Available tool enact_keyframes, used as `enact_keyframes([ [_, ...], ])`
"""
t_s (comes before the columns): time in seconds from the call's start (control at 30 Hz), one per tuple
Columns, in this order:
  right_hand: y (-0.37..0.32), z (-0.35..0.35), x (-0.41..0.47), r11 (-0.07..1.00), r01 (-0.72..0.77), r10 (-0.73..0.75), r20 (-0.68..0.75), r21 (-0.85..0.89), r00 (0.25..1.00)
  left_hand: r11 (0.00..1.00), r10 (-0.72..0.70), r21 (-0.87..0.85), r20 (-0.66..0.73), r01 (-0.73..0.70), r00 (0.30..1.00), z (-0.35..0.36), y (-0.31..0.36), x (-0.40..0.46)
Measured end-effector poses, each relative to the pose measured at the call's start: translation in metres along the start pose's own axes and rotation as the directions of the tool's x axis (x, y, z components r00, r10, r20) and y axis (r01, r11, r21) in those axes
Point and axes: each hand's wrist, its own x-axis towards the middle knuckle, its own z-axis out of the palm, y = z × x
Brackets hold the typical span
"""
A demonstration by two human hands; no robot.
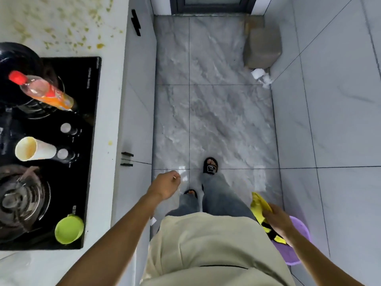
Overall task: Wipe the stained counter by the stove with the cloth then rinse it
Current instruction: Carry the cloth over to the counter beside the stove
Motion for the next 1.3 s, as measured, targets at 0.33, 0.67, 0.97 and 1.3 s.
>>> enact_keyframes([
  [0.33,-0.166,-0.087,0.098,0.999,0.028,-0.028,0.0,0.041,1.0,0.996,-0.083,0.031,0.024,0.082,0.996,-0.089,0.063,0.106],
  [0.67,-0.447,-0.144,0.182,0.933,0.331,-0.322,0.082,-0.14,0.943,0.959,-0.277,-0.043,0.066,0.28,0.958,-0.146,0.066,0.153],
  [0.97,-0.607,-0.16,0.24,0.892,0.392,-0.381,0.091,-0.225,0.92,0.946,-0.304,-0.094,0.072,0.31,0.95,-0.25,0.098,0.257],
  [1.3,-0.646,-0.221,0.287,0.974,0.195,-0.185,0.091,-0.115,0.979,0.938,-0.25,-0.251,-0.018,0.238,0.968,-0.413,0.208,0.383],
])
